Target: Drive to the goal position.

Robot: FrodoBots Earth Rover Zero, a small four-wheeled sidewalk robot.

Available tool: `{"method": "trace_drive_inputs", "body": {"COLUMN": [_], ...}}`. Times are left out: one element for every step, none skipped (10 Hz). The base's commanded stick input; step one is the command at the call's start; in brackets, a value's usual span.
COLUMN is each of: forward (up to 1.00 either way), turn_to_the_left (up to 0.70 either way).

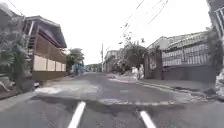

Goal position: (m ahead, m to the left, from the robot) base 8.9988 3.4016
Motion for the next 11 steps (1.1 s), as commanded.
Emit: {"method": "trace_drive_inputs", "body": {"forward": [0.7, 0.7, 0.7, 0.7, 0.7, 0.7, 0.7, 0.7, 0.7, 0.7, 0.7], "turn_to_the_left": [0.0, 0.0, 0.0, 0.0, 0.0, 0.0, 0.0, 0.0, 0.0, 0.0, 0.0]}}
